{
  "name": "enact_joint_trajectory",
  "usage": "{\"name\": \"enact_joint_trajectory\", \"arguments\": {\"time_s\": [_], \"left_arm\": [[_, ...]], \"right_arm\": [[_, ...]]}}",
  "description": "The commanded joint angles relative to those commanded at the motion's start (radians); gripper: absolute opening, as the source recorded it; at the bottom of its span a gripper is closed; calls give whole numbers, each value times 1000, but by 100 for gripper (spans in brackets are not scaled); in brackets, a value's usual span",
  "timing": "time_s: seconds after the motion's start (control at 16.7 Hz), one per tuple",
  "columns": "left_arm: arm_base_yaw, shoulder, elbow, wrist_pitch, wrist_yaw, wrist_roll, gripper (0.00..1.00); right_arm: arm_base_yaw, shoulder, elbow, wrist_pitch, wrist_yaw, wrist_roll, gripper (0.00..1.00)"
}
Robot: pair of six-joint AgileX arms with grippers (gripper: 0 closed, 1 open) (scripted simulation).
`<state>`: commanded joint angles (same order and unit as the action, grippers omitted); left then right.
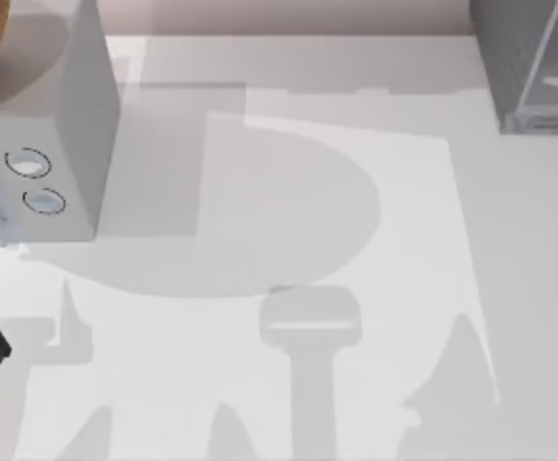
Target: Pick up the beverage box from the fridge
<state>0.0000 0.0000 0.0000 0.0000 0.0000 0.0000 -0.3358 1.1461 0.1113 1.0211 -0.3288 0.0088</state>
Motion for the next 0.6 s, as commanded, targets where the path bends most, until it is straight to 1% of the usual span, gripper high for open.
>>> {"name": "enact_joint_trajectory", "arguments": {"time_s": [0.36,0.6], "left_arm": [[0,0,0,0,0,0,100],[0,0,0,0,0,0,100]], "right_arm": [[-137,452,47,409,-128,7,100],[-189,619,69,569,-177,9,100]]}}
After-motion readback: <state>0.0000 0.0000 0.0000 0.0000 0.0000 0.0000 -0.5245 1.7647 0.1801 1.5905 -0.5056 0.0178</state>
